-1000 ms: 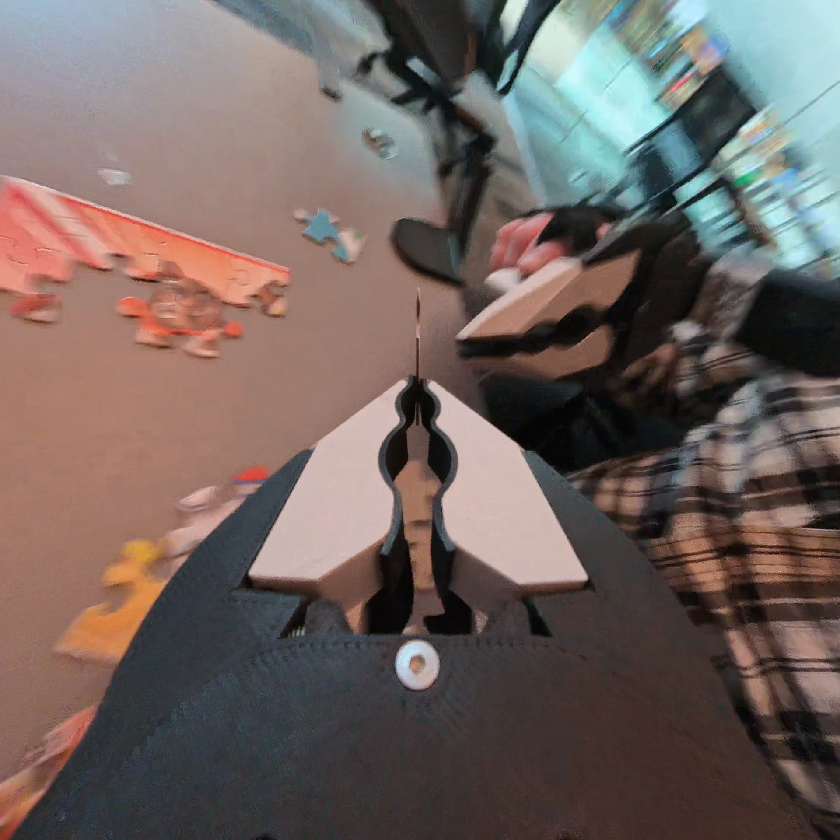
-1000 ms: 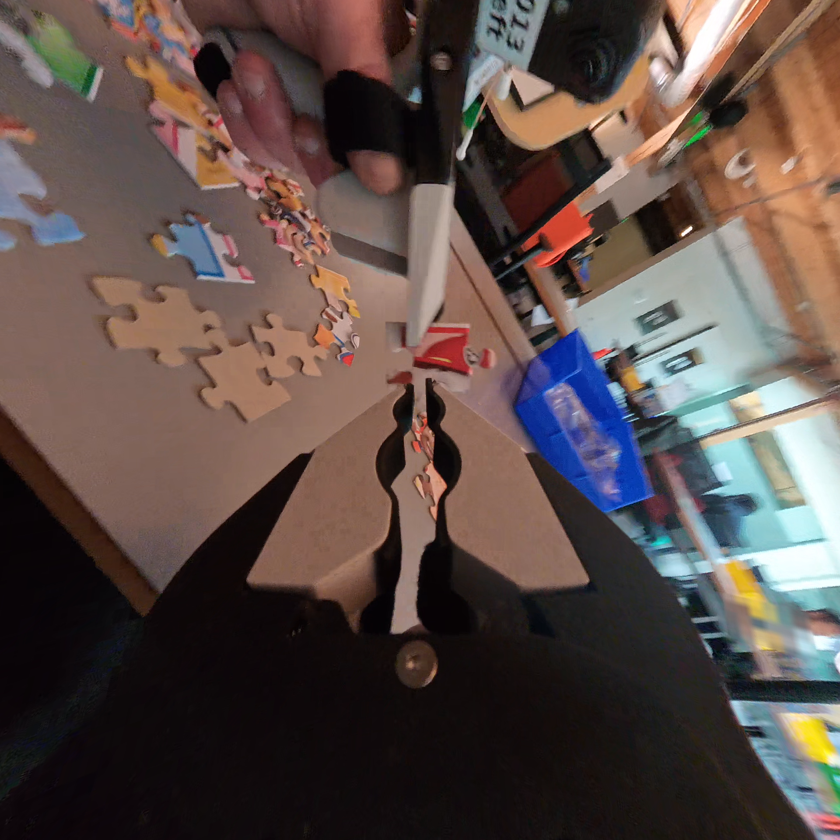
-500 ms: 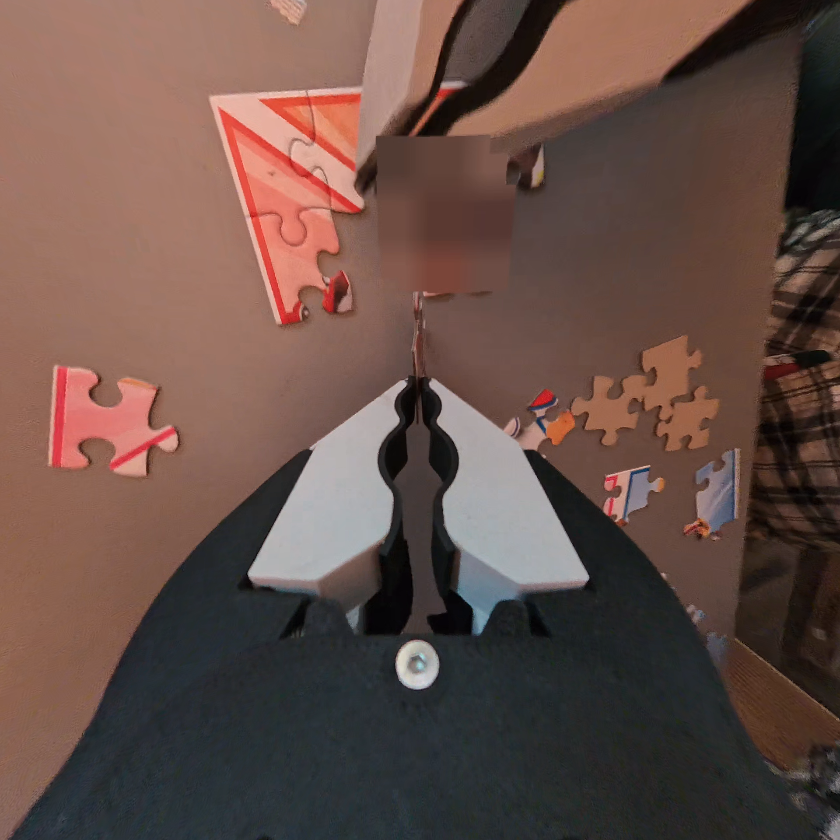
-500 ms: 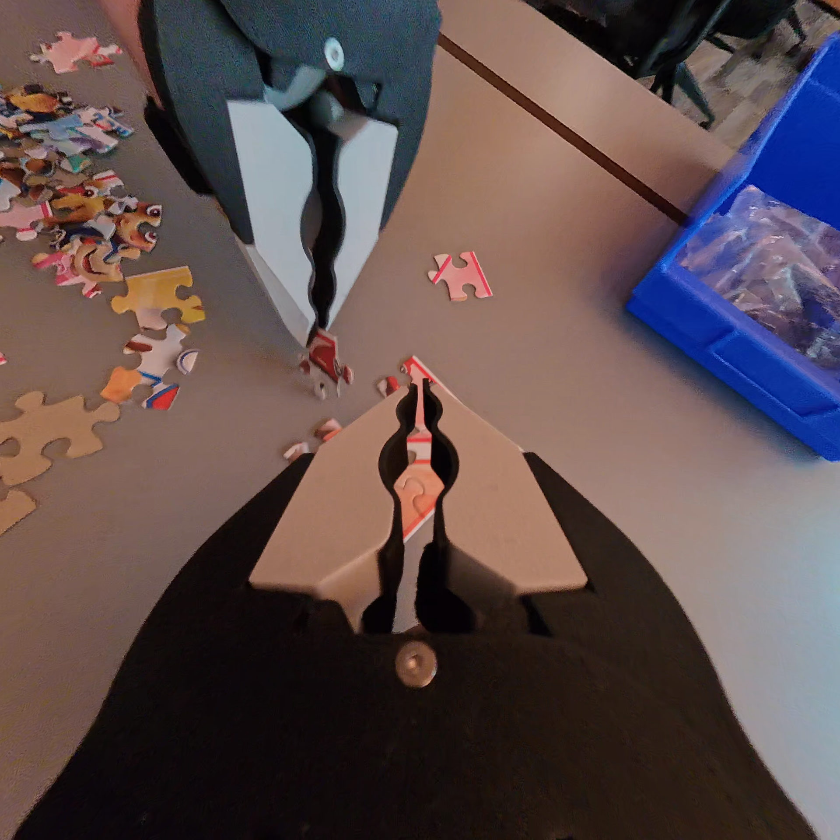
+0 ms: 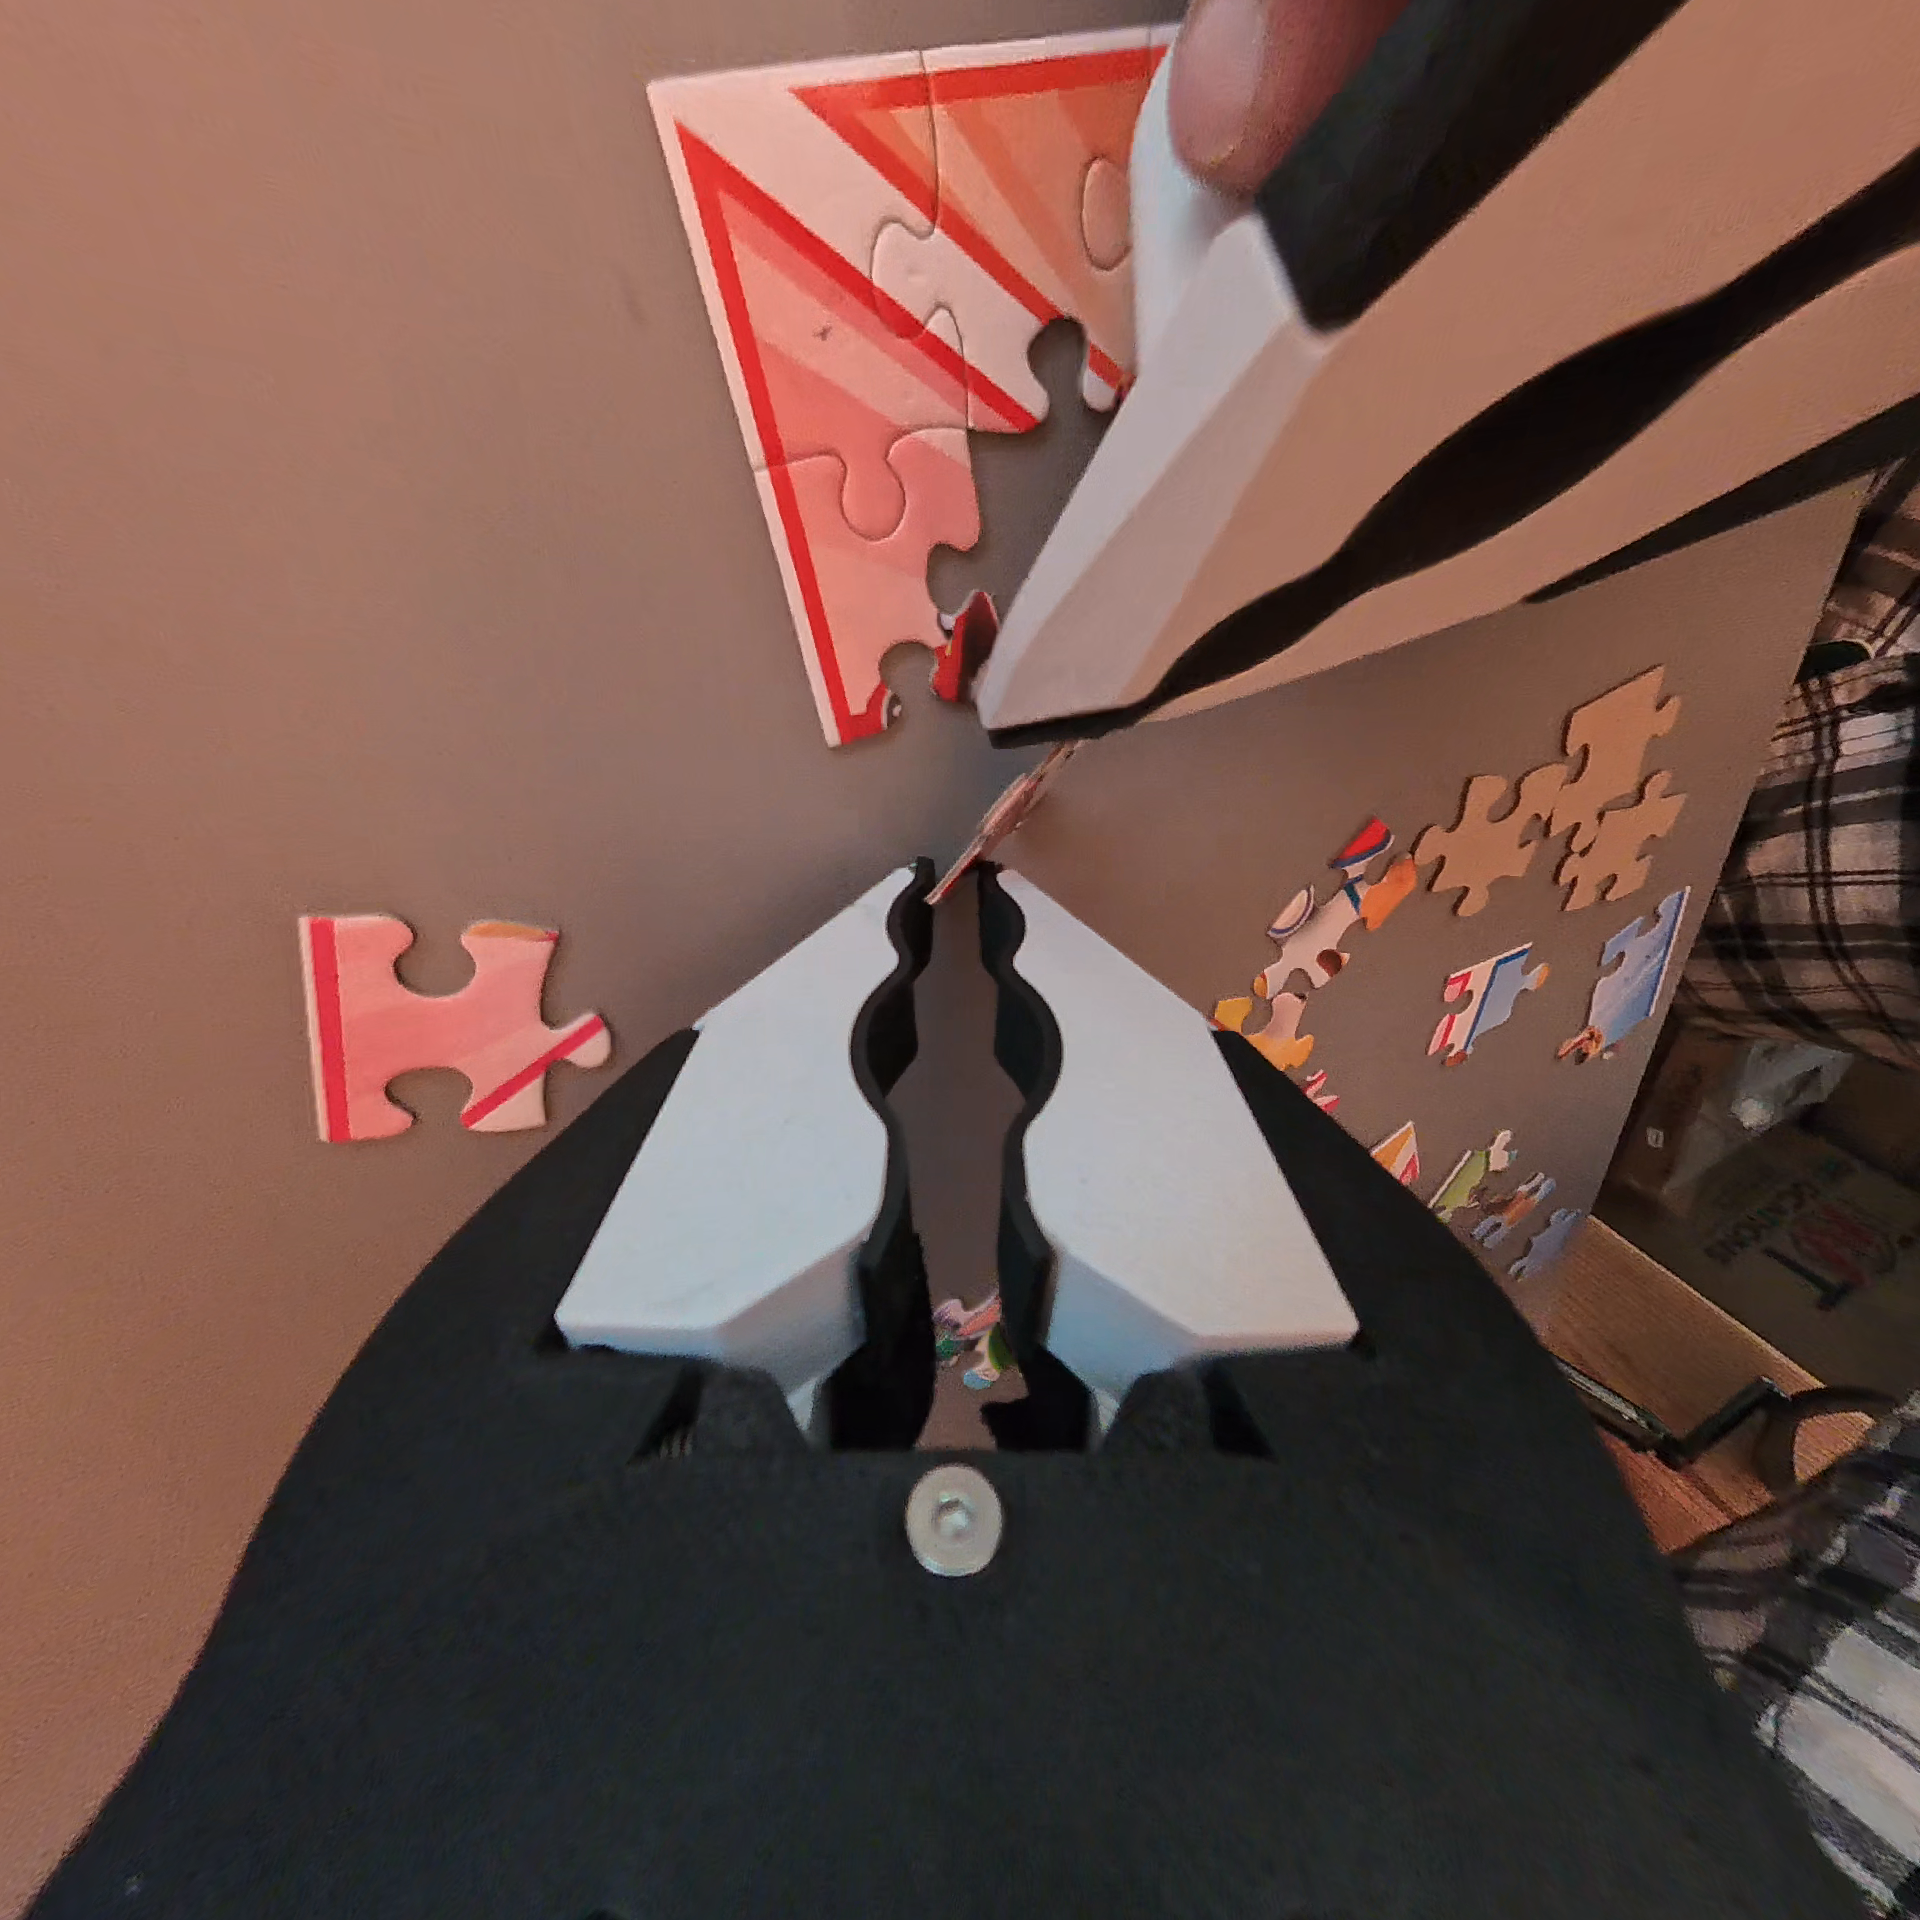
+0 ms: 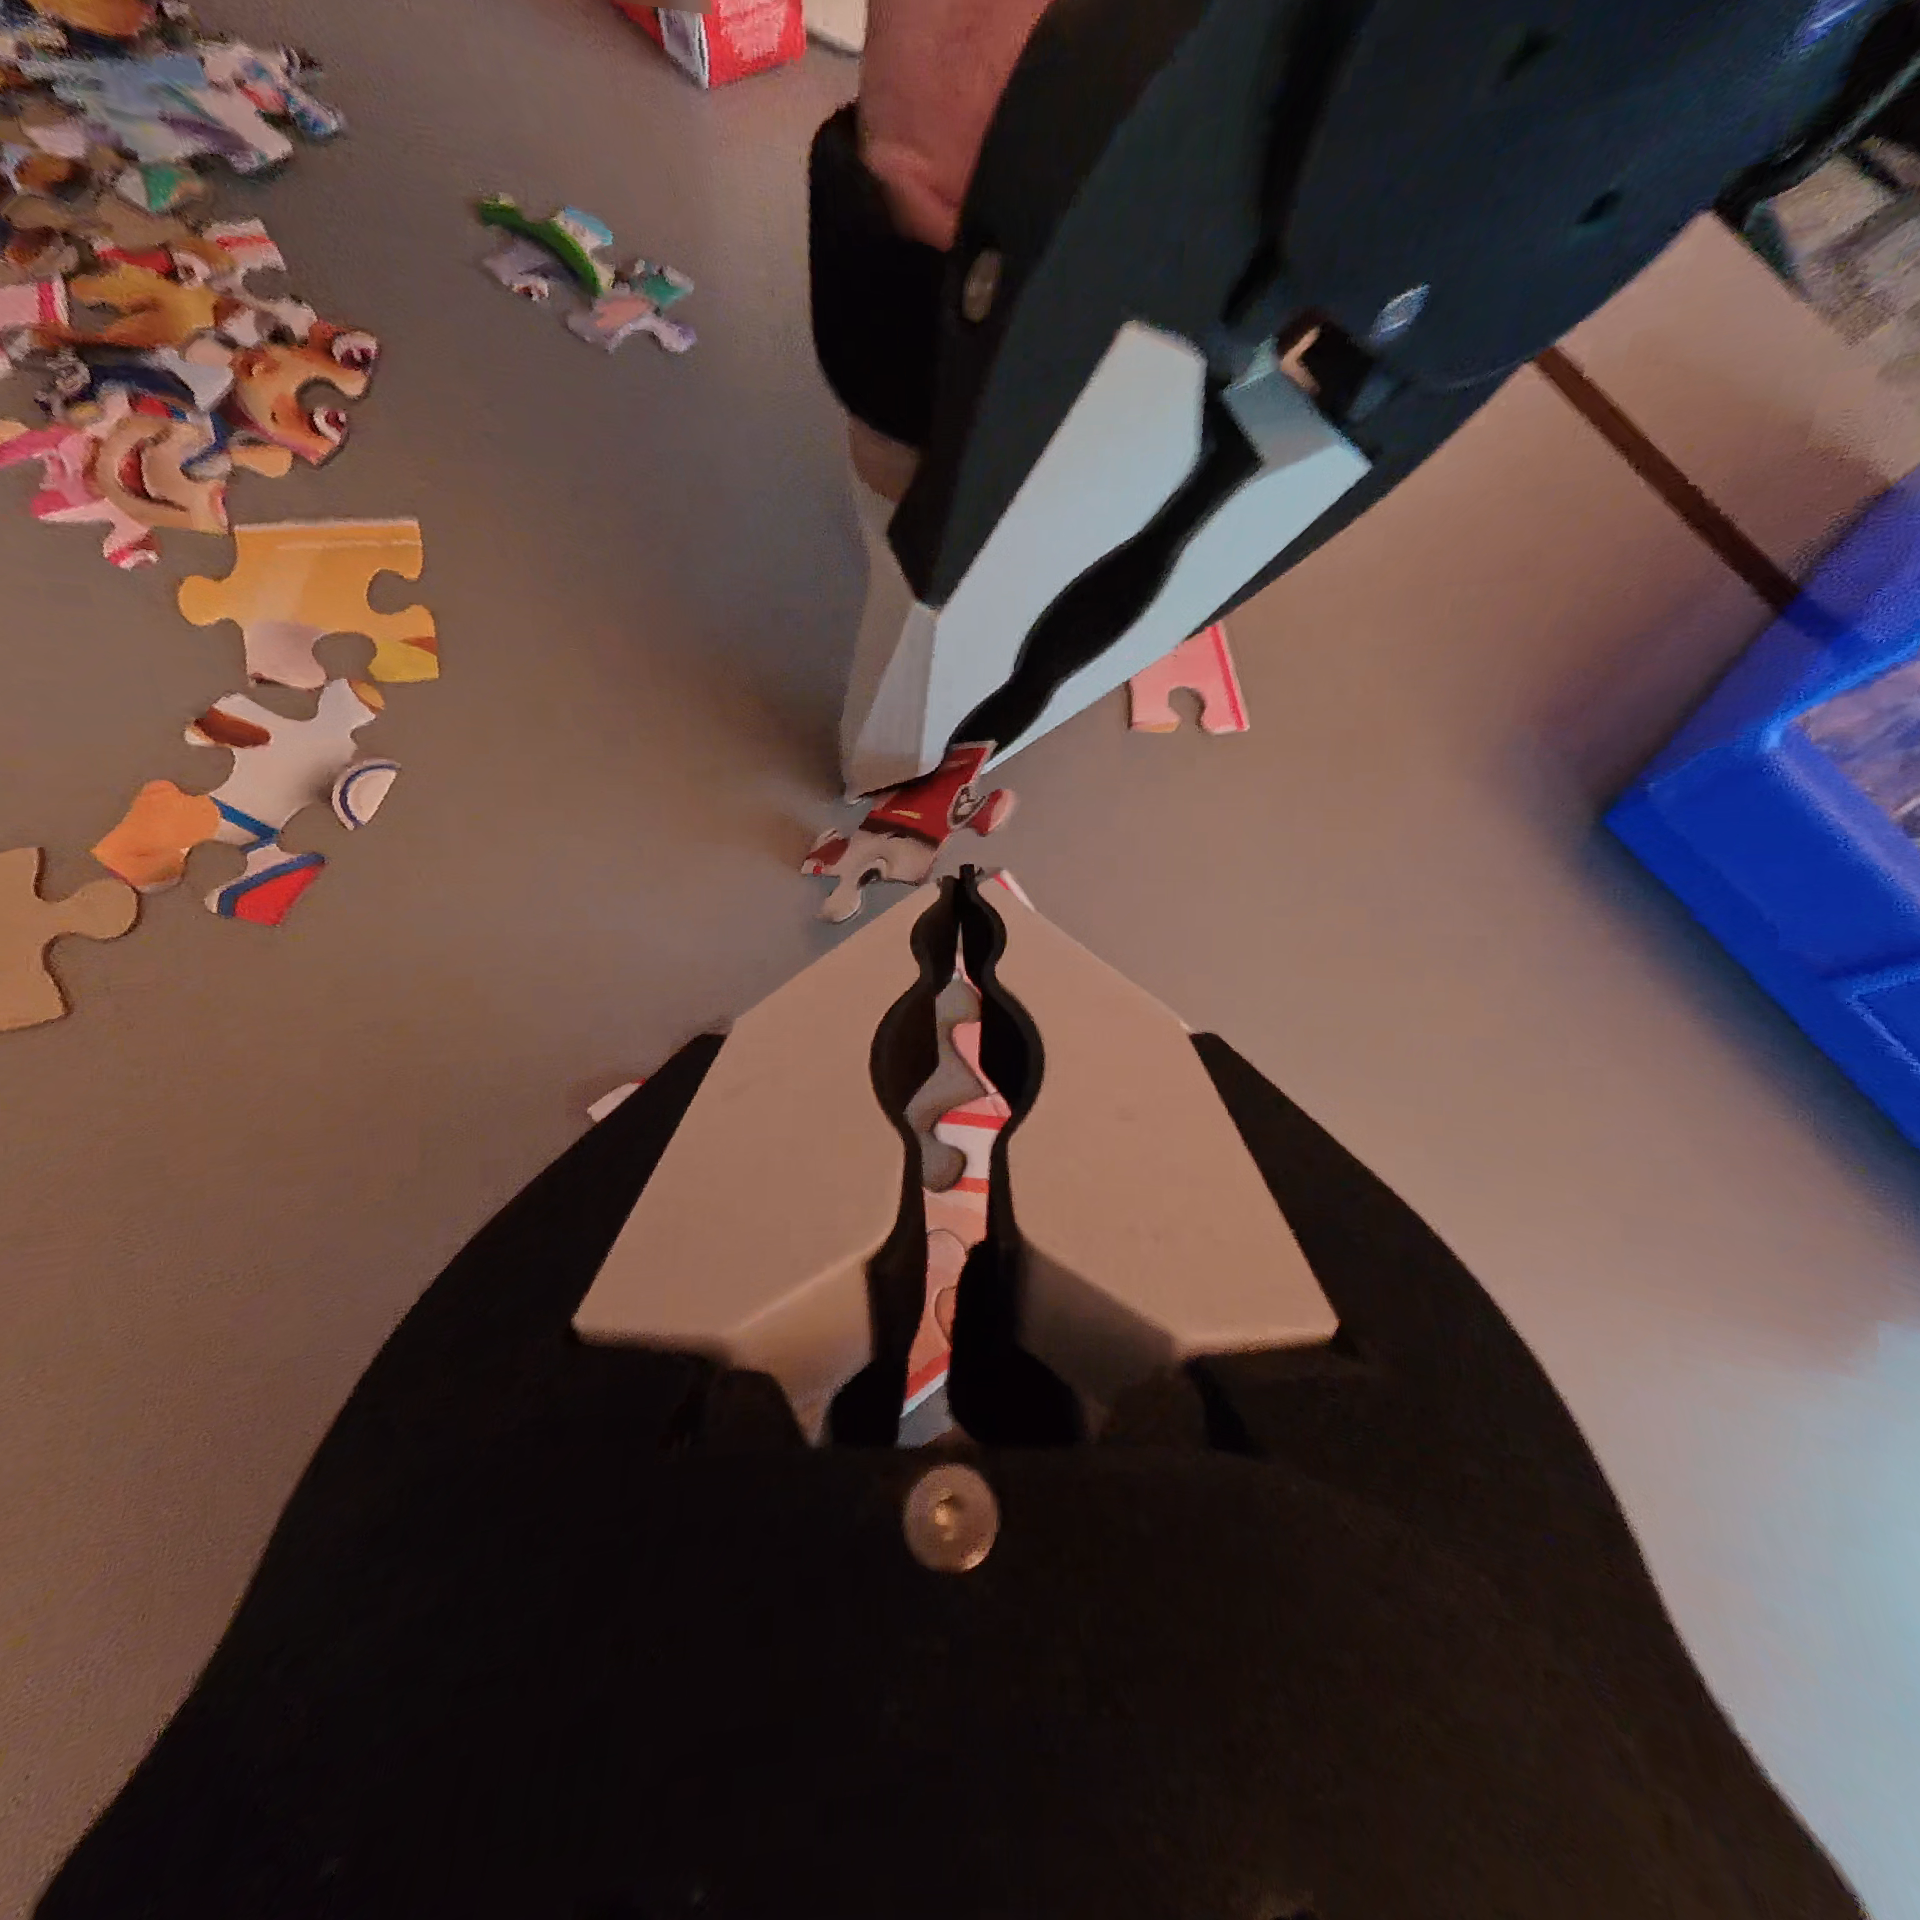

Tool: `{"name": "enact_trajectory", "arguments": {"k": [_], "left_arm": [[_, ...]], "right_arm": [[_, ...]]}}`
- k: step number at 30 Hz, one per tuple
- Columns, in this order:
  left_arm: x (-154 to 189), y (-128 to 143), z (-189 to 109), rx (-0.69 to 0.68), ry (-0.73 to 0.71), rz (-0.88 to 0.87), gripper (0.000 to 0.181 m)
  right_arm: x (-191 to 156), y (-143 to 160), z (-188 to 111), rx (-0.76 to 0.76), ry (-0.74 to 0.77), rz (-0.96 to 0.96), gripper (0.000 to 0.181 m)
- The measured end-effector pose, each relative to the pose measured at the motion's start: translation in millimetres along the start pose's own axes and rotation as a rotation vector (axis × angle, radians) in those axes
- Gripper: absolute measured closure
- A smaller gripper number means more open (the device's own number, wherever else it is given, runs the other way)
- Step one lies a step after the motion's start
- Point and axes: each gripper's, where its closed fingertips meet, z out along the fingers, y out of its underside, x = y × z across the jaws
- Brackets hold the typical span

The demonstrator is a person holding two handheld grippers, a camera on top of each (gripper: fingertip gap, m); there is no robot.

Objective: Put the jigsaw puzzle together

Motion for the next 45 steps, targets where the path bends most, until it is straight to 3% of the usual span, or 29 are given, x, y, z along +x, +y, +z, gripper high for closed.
{"name": "enact_trajectory", "arguments": {"k": [16, 35, 45], "left_arm": [[-14, -5, -4, -0.106, -0.153, 0.038, 0.170], [-14, -7, -2, -0.181, -0.261, 0.042, 0.169], [-15, -1, -2, -0.230, -0.290, 0.046, 0.169]], "right_arm": [[-3, 11, 6, -0.074, 0.035, -0.084, 0.181], [5, 7, -14, 0.016, 0.032, -0.017, 0.181], [8, 20, 8, -0.099, 0.078, -0.046, 0.181]]}}
